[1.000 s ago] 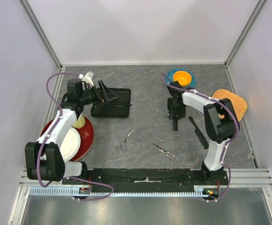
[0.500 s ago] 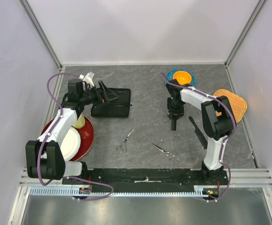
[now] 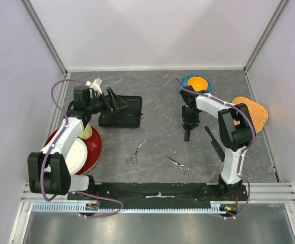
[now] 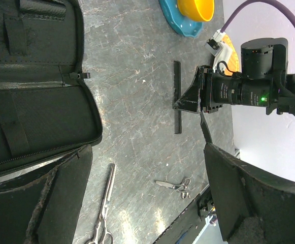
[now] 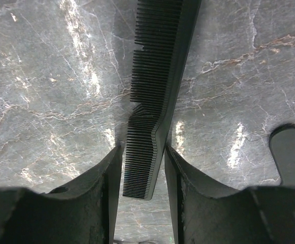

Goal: Sort the hair-cutting tools

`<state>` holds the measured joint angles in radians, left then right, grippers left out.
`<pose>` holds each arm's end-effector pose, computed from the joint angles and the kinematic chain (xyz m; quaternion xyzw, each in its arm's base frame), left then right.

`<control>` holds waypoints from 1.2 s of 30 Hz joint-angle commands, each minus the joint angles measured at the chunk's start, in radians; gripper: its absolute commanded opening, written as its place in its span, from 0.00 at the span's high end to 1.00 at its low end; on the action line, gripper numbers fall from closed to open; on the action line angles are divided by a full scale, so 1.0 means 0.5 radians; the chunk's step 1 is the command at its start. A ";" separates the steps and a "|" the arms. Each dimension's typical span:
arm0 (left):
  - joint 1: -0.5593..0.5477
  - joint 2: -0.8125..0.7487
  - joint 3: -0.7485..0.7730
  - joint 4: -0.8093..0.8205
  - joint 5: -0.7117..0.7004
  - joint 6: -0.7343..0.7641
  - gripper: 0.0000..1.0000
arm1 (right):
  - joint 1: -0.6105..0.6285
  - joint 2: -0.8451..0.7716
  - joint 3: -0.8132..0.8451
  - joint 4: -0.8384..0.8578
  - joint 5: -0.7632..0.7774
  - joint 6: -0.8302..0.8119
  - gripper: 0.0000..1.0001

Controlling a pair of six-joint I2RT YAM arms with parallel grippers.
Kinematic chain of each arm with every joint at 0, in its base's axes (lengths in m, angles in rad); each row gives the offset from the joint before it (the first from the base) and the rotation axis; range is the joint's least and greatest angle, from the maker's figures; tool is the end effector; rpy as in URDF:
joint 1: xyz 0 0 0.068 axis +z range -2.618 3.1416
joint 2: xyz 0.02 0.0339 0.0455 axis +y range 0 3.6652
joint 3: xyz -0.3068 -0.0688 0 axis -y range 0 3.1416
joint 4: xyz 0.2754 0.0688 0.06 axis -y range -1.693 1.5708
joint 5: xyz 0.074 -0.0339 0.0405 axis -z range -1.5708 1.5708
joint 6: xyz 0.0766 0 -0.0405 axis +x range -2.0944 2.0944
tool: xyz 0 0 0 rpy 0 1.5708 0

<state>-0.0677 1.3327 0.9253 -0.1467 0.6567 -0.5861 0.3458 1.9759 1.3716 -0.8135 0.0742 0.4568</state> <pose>0.3349 -0.0696 0.2868 -0.0602 0.8395 -0.4147 0.3459 0.4013 0.1386 0.1397 0.0581 0.9947 -0.0042 0.0847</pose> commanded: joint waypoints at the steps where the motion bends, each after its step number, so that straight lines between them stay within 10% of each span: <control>1: 0.007 0.013 0.039 0.048 0.027 0.006 0.04 | -0.017 0.089 -0.040 -0.131 0.112 0.001 0.55; 36: 0.007 0.059 0.015 0.109 0.125 -0.046 0.04 | -0.020 -0.169 0.193 -0.220 -0.007 0.047 0.55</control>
<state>-0.0677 1.3537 0.9253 -0.1368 0.6876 -0.5865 0.3401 1.9347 1.4269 -0.9009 0.0750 0.4717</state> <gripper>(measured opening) 0.964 0.446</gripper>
